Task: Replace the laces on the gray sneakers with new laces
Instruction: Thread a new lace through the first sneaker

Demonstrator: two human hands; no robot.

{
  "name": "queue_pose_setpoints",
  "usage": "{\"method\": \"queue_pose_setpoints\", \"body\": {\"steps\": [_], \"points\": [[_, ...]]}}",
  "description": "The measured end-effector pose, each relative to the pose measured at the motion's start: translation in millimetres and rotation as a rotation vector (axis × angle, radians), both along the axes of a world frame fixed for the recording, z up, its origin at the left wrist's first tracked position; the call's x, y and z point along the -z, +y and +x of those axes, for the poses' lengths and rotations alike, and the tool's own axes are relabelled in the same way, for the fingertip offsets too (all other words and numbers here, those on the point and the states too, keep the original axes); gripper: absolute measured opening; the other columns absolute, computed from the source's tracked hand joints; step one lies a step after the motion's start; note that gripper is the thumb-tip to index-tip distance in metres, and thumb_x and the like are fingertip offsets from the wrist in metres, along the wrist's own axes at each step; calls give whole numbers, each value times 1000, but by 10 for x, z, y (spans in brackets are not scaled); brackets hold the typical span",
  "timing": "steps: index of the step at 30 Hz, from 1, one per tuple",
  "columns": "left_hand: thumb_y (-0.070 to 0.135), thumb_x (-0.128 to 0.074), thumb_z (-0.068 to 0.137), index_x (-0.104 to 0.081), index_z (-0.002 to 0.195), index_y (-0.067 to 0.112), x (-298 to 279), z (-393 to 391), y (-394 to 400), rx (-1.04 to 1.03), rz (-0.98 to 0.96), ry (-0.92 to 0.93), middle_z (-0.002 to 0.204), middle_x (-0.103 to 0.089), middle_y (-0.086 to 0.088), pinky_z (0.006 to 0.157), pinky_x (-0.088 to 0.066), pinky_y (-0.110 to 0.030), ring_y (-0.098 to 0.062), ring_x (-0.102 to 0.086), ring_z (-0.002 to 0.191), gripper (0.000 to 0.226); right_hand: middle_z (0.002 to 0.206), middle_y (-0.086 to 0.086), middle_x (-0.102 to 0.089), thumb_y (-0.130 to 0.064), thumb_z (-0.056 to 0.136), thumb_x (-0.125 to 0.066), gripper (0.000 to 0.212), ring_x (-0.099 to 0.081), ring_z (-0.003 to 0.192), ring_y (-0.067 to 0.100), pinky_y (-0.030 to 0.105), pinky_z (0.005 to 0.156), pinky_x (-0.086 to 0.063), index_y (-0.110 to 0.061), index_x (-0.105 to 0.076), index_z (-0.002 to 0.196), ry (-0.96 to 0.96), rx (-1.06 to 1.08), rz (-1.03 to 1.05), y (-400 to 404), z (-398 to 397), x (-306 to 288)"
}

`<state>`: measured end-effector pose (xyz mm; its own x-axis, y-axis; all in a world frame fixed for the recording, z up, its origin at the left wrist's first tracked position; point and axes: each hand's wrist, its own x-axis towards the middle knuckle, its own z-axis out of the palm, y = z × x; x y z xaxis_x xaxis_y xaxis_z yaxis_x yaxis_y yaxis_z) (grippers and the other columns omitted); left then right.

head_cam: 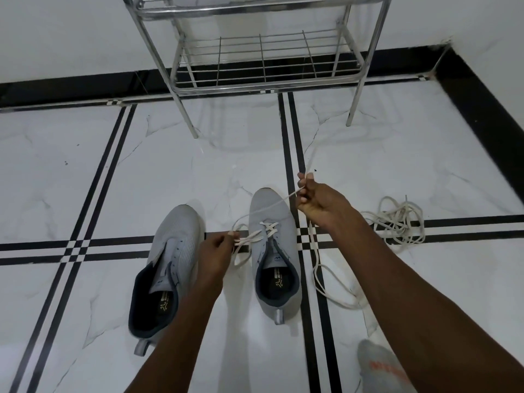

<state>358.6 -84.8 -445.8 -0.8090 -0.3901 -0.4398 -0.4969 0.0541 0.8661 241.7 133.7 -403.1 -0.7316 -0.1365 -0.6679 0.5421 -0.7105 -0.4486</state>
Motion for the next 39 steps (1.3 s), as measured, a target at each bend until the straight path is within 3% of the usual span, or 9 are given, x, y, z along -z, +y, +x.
{"method": "queue_pose_setpoints", "body": {"steps": [7, 12, 14, 19, 23, 28, 32, 35, 39], "points": [[20, -64, 96, -75, 96, 13, 110, -71, 22, -100, -33, -82, 96, -74, -14, 85, -52, -38, -26, -68, 95, 13, 77, -7, -60, -24, 107, -46, 26, -42, 59, 5, 20, 53, -29, -13, -69, 110, 142, -97, 413, 160, -8, -32], [23, -63, 99, -70, 116, 16, -185, -229, 244, -37, -393, 349, 109, -67, 5, 90, -53, -38, -14, -62, 103, 20, 76, -4, -65, -20, 105, -48, 28, -48, 66, 8, 21, 58, -36, -13, -74, 103, 408, -447, 856, -58, 159, -22], [34, -60, 101, -73, 110, 23, -353, -368, 345, 49, -324, 393, 107, -70, 14, 87, -57, -39, -7, -64, 103, 20, 76, -5, -65, -23, 106, -47, 30, -49, 66, 11, 23, 61, -38, -12, -74, 103, 499, -542, 963, -165, 220, -19], [47, -49, 104, -76, 101, 19, -623, -628, 514, 350, -130, 170, 89, -74, 6, 64, -46, -8, -2, -68, 82, 39, 72, -10, -57, -11, 104, -46, 31, -55, 56, -6, 12, 57, -39, -19, -60, 77, 680, -800, 1115, -328, 356, -110], [34, -56, 104, -77, 100, 13, -617, -708, 605, 338, -36, 117, 85, -76, 2, 57, -47, -14, -4, -68, 70, 30, 93, 1, -63, -6, 97, -55, 18, -59, 78, 11, 19, 69, -44, -6, -65, 113, 771, -934, 1212, -422, 426, -35], [22, -51, 107, -75, 108, 12, -584, -684, 593, 243, 133, 190, 100, -78, -1, 71, -57, -25, -12, -71, 93, 26, 81, 3, -70, -9, 100, -51, 22, -66, 77, 19, 26, 71, -49, -6, -71, 92, 672, -962, 1101, -386, 542, 85], [5, -49, 106, -69, 121, 7, -556, -653, 526, 187, 220, 249, 95, -74, -7, 65, -53, -23, -11, -58, 72, 25, 99, 5, -75, -23, 100, -58, 20, -68, 89, 20, 37, 86, -56, -14, -75, 101, 656, -796, 1114, -307, 600, 173], [5, -50, 105, -64, 124, 13, -492, -560, 457, 213, 67, 288, 97, -78, -5, 63, -51, -20, -9, -58, 67, 24, 104, 3, -73, -28, 92, -71, 26, -66, 87, 12, 16, 70, -49, -14, -72, 113, 555, -613, 1197, -180, 634, 144], [13, -55, 104, -55, 97, 13, -366, -399, 384, 220, -159, 328, 88, -79, 1, 59, -50, -19, -6, -65, 62, 7, 100, -1, -69, -42, 80, -80, 42, -65, 89, 12, 17, 66, -46, -17, -68, 111, 489, -878, 1307, -125, 698, 80]]}}
